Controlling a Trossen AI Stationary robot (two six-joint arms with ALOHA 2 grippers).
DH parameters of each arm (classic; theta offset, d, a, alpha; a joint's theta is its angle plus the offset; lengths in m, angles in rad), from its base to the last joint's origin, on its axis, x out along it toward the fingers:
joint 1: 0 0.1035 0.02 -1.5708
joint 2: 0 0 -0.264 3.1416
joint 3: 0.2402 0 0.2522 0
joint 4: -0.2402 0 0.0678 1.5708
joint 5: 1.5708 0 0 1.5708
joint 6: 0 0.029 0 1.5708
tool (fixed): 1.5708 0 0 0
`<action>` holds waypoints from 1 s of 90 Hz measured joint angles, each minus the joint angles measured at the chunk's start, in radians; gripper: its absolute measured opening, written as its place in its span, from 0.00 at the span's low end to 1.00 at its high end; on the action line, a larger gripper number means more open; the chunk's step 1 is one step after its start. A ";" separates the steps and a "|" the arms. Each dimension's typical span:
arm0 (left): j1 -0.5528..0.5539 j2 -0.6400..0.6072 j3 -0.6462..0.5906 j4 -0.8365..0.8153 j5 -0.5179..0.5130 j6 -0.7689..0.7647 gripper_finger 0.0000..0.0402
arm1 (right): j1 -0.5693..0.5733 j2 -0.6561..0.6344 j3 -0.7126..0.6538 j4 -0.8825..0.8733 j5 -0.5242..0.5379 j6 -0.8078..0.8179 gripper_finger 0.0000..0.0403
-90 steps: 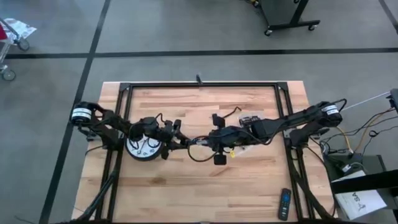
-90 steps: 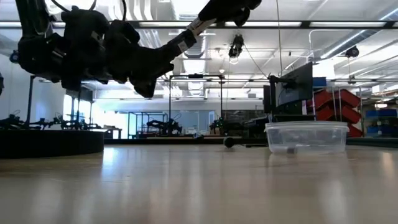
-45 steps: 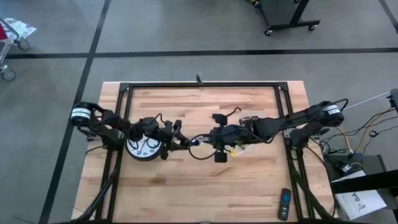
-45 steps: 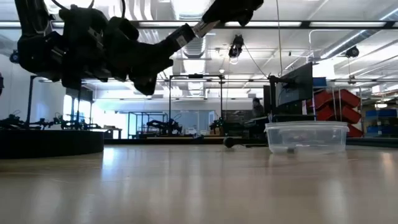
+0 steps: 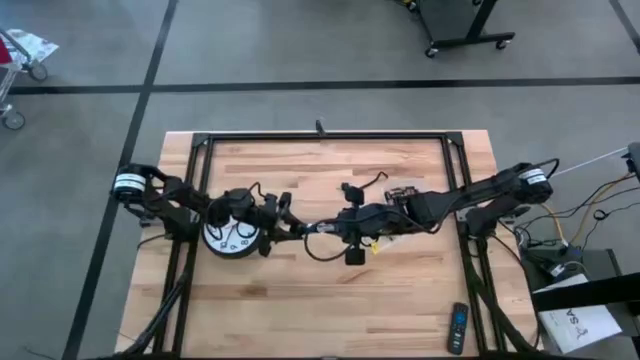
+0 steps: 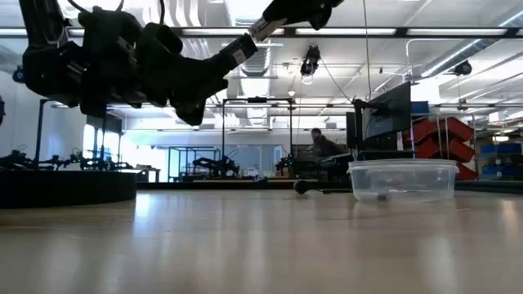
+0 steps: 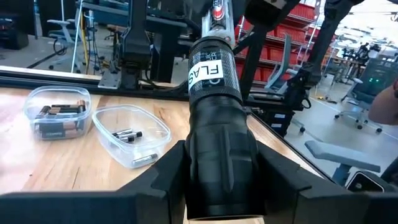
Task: Insert battery
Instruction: Insert the white battery holder into the white flashlight compartment
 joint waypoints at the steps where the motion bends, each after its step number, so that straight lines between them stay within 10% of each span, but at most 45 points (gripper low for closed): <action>1: 0.000 0.000 0.000 0.000 0.000 0.000 0.31 | 0.000 0.000 -0.001 0.002 0.000 0.000 0.14; 90: 0.000 0.003 -0.006 0.010 0.018 0.003 0.32 | 0.000 0.038 -0.013 0.063 0.000 -0.009 0.13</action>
